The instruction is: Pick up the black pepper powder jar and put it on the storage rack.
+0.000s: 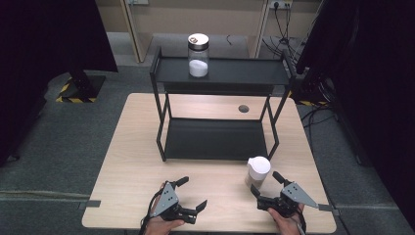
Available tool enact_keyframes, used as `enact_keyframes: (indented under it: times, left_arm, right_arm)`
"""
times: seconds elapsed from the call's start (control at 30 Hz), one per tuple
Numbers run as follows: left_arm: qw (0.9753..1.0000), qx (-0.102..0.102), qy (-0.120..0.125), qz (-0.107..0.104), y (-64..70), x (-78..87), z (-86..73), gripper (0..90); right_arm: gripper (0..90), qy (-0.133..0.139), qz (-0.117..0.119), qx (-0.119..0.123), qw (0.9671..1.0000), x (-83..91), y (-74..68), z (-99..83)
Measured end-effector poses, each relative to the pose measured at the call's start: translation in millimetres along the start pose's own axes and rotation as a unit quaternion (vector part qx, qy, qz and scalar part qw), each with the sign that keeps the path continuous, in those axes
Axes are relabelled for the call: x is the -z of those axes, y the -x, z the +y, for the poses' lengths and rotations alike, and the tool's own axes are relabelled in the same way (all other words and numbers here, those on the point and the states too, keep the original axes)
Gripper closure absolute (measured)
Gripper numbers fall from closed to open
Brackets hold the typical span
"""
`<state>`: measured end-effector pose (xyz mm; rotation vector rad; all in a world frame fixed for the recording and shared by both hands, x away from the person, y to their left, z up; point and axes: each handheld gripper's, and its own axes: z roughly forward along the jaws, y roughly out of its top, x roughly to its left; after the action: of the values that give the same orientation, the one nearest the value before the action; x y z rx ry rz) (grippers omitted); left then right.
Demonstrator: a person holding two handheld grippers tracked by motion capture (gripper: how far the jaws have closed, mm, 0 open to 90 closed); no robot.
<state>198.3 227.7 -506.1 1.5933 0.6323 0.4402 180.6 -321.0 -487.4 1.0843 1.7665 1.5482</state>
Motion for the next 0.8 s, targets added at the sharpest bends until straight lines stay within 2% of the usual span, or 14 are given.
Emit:
enact_keyframes:
  times: [0.17, 0.27, 0.8]
  left_arm:
    - [1.0000, 0.004, 0.002, 0.004, -1.4, 1.0, 0.0, 0.1]
    - [0.9999, 0.011, 0.002, 0.001, -3.4, 1.1, 0.1, 0.1]
    - [0.9999, 0.014, 0.002, 0.002, -3.6, 1.2, -0.1, 0.1]
  right_arm:
    - [0.5, -0.002, -0.005, 0.007, 1.0000, -6.5, -1.4, 0.7]
    - [0.5, -0.002, -0.009, 0.021, 0.9997, -10.6, -2.5, 0.7]
    - [2.3, -0.012, -0.022, 0.048, 0.9985, -34.4, -4.5, 6.4]
